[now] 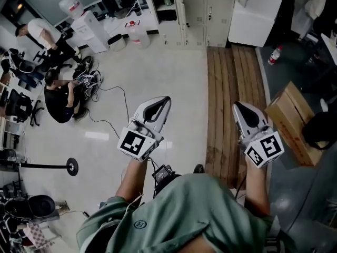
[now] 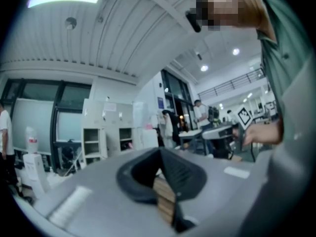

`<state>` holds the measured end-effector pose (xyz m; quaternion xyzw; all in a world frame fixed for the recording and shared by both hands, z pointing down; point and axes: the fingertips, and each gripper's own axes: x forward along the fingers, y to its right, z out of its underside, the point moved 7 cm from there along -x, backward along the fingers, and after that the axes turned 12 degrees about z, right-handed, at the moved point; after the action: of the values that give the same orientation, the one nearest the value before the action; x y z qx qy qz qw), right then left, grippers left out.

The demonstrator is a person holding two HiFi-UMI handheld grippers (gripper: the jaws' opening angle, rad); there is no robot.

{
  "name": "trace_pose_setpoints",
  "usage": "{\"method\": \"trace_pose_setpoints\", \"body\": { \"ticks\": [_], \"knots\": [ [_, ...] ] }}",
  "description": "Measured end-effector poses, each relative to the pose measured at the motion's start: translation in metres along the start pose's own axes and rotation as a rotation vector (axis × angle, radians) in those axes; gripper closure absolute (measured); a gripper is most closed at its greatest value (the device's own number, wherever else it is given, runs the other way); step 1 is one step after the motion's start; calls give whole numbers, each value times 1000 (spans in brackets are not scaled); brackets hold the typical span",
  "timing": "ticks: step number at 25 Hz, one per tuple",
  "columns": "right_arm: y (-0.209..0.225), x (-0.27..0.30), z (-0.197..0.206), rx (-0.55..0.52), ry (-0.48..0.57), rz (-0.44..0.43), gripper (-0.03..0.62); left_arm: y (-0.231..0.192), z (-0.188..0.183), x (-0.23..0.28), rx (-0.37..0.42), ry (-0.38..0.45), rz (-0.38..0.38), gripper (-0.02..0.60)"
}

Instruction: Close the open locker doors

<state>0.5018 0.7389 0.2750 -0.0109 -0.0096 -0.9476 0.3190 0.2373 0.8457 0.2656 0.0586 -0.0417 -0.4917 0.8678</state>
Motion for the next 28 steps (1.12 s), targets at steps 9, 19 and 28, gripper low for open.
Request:
{"method": "trace_pose_setpoints", "body": {
  "ticks": [9, 19, 28],
  "knots": [
    [42, 53, 5, 17, -36, -17, 589, -50, 3, 40, 22, -45, -12, 583],
    [65, 133, -1, 14, -15, 70, 589, -137, 11, 89, 16, -4, 68, 583],
    [63, 221, -4, 12, -13, 123, 589, -233, 17, 110, 20, 32, 124, 583]
  ]
}}
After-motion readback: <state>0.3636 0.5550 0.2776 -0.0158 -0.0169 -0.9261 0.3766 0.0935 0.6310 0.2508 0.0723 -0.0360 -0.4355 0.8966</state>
